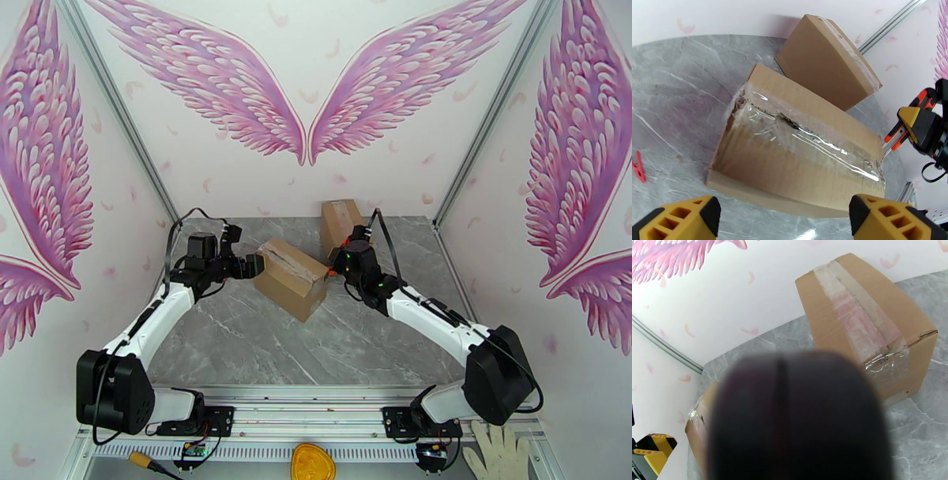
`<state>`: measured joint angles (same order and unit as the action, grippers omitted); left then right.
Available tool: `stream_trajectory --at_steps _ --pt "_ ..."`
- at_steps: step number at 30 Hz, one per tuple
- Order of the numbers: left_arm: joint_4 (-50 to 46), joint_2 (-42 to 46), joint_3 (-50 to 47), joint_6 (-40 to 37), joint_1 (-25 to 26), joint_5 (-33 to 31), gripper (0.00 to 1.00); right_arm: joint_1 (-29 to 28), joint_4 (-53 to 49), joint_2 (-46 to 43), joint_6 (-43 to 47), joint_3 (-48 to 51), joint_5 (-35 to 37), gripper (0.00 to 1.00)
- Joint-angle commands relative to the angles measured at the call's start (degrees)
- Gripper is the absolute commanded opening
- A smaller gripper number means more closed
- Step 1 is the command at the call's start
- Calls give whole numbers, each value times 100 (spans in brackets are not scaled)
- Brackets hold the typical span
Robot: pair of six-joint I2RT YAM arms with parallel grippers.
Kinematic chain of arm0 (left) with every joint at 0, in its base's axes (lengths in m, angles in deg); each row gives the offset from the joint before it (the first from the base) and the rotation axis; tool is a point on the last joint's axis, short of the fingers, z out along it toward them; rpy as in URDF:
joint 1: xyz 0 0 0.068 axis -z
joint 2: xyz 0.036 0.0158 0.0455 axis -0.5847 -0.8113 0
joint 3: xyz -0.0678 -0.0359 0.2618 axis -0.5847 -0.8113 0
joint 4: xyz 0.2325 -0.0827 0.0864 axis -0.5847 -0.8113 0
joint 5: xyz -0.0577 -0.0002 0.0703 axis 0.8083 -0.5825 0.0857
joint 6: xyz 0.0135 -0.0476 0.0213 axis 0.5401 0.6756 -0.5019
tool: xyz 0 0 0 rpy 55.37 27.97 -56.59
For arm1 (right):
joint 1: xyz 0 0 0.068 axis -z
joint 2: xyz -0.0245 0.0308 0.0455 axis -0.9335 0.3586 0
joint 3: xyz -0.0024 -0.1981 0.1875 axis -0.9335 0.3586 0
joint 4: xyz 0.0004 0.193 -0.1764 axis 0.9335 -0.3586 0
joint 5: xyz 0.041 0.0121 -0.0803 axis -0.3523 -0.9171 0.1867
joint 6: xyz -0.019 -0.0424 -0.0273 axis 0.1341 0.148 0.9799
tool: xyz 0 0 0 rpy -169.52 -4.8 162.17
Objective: Unpack the express box
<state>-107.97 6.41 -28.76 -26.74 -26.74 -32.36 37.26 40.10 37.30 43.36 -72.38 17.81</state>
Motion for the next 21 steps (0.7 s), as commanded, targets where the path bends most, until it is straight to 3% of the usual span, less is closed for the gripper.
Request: stream_trajectory --at_steps 1,5,11,16,21 --pt "-15 378 -43 -704 15 -818 97 44 233 -471 -527 323 181 0" --pt "-250 -424 703 -717 -117 -922 98 -12 287 -551 -772 506 115 0" --pt "53 -1504 1105 -63 -130 254 94 -157 379 -251 -760 382 48 0" --pt "337 -1534 831 167 -117 615 94 -188 618 -12 -725 267 -36 0" --pt "509 -1001 254 411 -104 810 93 -178 642 142 -599 135 -76 0"
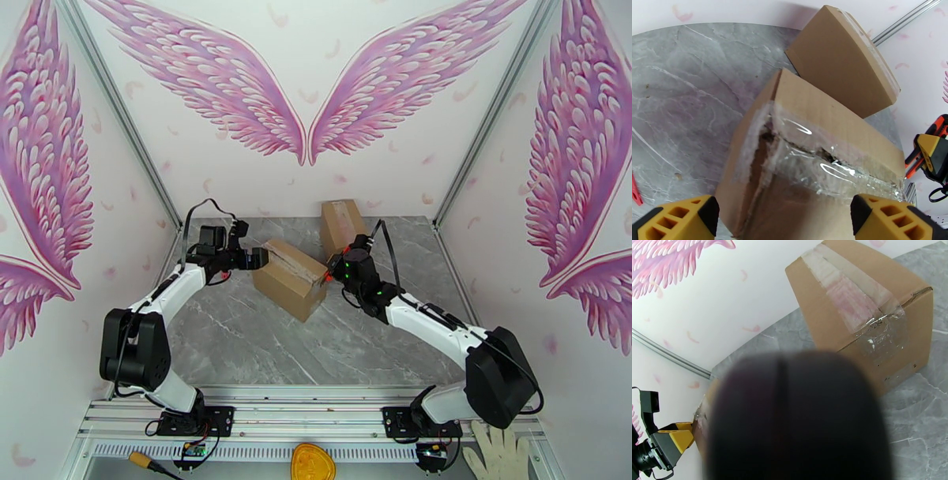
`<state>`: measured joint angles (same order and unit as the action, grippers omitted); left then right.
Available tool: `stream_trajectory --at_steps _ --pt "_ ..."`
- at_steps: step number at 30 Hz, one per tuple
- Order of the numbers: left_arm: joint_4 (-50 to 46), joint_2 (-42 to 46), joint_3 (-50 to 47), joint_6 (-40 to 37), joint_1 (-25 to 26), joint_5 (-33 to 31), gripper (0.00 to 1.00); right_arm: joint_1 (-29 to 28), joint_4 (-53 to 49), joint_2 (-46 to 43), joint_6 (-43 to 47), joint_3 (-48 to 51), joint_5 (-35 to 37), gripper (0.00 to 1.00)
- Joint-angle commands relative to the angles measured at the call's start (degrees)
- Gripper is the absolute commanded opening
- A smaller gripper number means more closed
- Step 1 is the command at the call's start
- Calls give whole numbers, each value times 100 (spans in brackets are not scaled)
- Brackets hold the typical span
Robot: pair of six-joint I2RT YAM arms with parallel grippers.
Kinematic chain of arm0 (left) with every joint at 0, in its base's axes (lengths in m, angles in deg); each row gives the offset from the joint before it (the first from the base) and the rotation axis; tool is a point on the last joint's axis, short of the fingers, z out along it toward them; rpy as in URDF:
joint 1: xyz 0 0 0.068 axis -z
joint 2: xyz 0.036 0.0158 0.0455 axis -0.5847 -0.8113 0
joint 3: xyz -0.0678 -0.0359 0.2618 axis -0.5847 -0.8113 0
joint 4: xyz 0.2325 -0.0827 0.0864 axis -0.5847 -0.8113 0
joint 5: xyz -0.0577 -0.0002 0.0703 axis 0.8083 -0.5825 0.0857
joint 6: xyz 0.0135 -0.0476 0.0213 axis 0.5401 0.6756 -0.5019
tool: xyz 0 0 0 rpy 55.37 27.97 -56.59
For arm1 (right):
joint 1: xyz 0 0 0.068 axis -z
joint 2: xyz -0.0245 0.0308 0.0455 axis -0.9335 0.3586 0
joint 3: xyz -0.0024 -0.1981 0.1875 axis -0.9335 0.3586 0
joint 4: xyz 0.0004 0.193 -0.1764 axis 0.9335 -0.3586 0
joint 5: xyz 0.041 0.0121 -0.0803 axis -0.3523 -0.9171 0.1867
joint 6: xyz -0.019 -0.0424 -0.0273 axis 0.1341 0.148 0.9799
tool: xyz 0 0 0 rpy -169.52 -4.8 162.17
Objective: Unpack the express box
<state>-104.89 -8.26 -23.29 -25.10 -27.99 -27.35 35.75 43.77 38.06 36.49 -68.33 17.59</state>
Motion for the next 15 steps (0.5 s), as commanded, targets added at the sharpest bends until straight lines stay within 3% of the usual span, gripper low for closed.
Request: stream_trajectory --at_steps 1,9,13,15 --pt "297 628 -478 311 21 334 92 -31 336 94 100 -270 -62 0" --pt "-169 1535 -1071 168 25 -307 94 35 459 21 6 -150 -5 0" --pt "-443 1908 -992 -751 62 -1310 98 55 515 -335 -254 148 276 0" --pt "-337 2179 -1074 -1581 182 -1658 99 55 641 -525 -435 342 407 0"
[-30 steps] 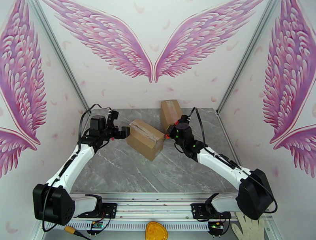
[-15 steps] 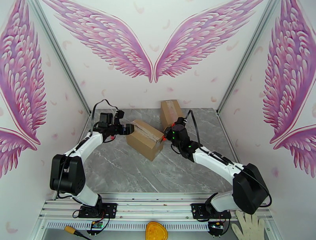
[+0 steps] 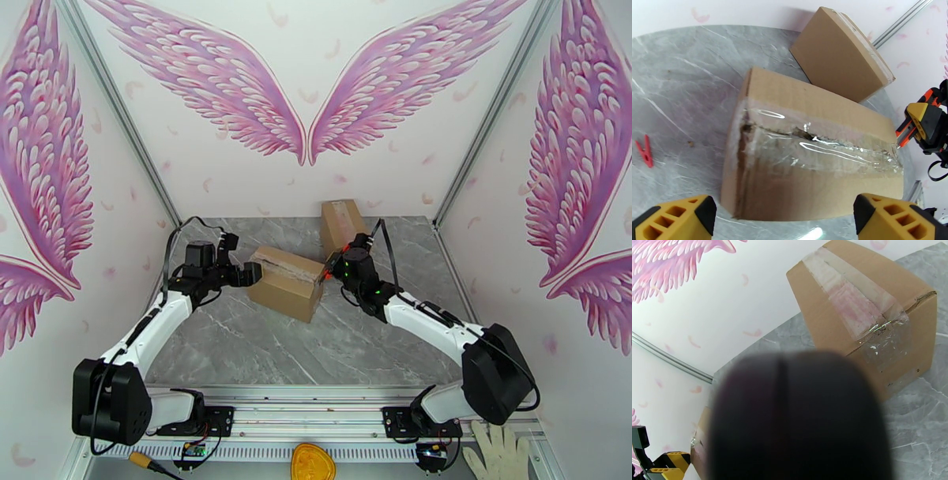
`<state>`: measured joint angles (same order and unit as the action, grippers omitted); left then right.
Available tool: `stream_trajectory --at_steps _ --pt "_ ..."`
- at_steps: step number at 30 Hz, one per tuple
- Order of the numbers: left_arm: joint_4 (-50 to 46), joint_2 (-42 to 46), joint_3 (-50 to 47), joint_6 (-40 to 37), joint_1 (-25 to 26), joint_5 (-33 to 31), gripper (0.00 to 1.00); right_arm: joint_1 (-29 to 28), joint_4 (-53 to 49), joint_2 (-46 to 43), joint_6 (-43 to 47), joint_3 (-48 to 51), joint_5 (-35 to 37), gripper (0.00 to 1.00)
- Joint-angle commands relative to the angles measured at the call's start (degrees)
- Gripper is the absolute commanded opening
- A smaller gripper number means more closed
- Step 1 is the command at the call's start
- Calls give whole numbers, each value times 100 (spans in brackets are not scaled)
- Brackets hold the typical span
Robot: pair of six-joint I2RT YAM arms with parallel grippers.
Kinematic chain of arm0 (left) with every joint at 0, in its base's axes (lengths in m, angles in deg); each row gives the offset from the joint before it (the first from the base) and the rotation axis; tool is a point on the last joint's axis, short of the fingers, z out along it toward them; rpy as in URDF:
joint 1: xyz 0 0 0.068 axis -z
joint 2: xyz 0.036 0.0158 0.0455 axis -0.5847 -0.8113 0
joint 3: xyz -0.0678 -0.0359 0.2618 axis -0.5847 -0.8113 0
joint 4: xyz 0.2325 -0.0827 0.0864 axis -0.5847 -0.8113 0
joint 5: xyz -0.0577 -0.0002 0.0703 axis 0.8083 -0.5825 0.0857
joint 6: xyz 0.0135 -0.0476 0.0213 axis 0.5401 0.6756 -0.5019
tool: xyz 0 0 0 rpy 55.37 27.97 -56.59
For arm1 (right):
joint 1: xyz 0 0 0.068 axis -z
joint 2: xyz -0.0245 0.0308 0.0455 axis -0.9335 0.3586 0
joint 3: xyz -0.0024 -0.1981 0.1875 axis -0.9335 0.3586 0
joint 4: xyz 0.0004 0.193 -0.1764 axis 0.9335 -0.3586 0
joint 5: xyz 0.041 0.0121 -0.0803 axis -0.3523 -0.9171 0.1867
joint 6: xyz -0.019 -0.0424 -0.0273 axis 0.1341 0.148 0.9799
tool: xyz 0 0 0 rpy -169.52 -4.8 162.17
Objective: Unpack the express box
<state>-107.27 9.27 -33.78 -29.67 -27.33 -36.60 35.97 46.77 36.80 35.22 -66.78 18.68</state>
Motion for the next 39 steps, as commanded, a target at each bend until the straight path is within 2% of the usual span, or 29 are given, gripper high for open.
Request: stream_trajectory --at_steps 1,2,5,8,17,25,39 --pt "-14 532 -78 -1496 176 -797 99 35 400 -449 -395 245 326 0" --pt "104 650 -139 -1860 232 -794 99 37 482 -482 -478 295 329 0" --pt "395 865 -324 -2924 359 -250 99 32 605 -483 -634 313 353 0" --pt "341 860 -301 -3802 586 -45 99 38 766 -444 -742 362 379 0" --pt "-370 129 330 -5342 1260 13 99 37 918 -275 -865 322 435 0" --pt "-604 -280 620 -6055 1531 -20 99 25 667 -218 -944 214 633 0" --pt "-479 -786 722 -6326 1787 -50 99 -1 829 -31 -1111 132 777 0"
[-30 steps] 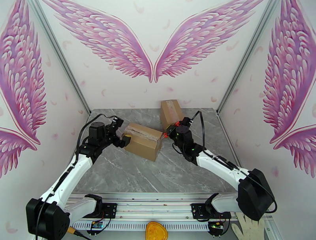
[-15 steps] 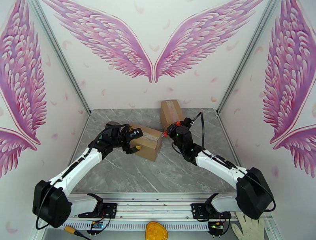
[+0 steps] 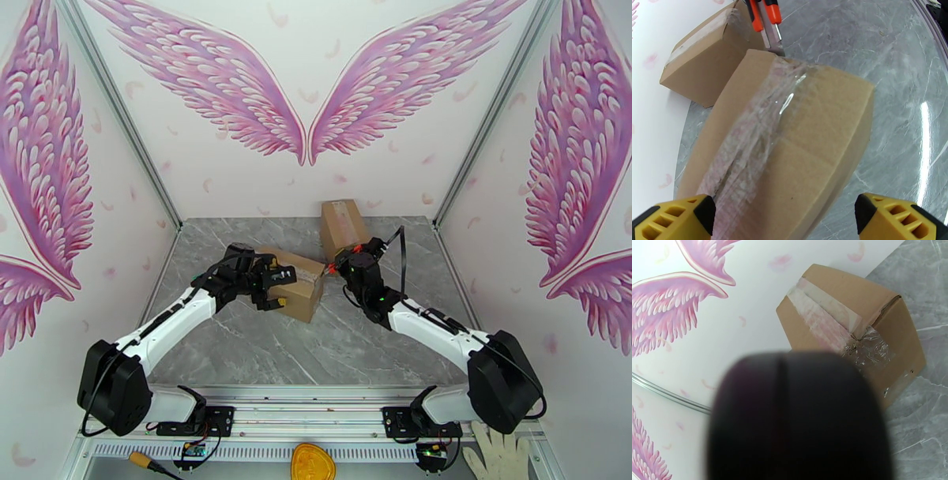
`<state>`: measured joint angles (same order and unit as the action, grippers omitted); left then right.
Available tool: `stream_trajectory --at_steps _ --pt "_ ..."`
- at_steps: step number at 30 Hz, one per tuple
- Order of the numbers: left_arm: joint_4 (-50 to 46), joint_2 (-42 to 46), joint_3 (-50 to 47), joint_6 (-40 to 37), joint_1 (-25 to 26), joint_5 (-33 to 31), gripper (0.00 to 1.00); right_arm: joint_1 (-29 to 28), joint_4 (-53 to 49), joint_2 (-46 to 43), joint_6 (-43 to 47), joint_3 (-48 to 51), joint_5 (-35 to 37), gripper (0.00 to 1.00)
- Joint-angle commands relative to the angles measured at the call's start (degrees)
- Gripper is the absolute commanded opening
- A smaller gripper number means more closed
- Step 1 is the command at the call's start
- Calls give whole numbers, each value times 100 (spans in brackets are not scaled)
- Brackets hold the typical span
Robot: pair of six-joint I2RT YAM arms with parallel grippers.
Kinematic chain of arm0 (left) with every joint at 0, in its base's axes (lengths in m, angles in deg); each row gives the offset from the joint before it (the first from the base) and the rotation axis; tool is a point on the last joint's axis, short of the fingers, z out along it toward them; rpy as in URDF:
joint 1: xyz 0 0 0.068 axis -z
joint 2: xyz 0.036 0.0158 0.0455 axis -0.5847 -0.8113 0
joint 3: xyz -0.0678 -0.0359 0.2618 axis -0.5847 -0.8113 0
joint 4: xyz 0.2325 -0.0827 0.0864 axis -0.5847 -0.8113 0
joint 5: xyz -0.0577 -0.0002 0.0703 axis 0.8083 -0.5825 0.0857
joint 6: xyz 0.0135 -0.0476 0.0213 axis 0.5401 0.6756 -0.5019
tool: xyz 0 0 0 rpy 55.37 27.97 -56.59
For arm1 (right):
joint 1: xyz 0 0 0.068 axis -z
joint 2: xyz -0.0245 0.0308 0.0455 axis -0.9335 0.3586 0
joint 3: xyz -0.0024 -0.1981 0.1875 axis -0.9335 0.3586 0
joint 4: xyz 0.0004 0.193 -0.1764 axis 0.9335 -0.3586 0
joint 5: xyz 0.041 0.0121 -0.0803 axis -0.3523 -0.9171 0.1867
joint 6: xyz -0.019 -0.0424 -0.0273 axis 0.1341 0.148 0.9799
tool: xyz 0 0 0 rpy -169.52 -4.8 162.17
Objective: Unpack the express box
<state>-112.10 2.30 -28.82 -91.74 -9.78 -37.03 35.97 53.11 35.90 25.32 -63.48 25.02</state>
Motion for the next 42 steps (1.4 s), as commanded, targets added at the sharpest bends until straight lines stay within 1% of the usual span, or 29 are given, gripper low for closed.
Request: stream_trajectory --at_steps 1,18,30,35,42 --pt "21 -115 233 -131 41 -13 99 -5 200 52 -128 -195 156 0" --pt "175 -171 148 -124 133 -138 99 -63 313 -127 -261 -143 328 0" --pt "279 -189 81 -87 206 -239 99 -97 350 -218 -348 -116 265 0" --pt "339 -206 50 -46 239 -284 98 -116 204 -247 -375 -147 264 0" --pt "377 -278 42 -19 290 -348 99 -120 204 -98 -456 -218 132 0"
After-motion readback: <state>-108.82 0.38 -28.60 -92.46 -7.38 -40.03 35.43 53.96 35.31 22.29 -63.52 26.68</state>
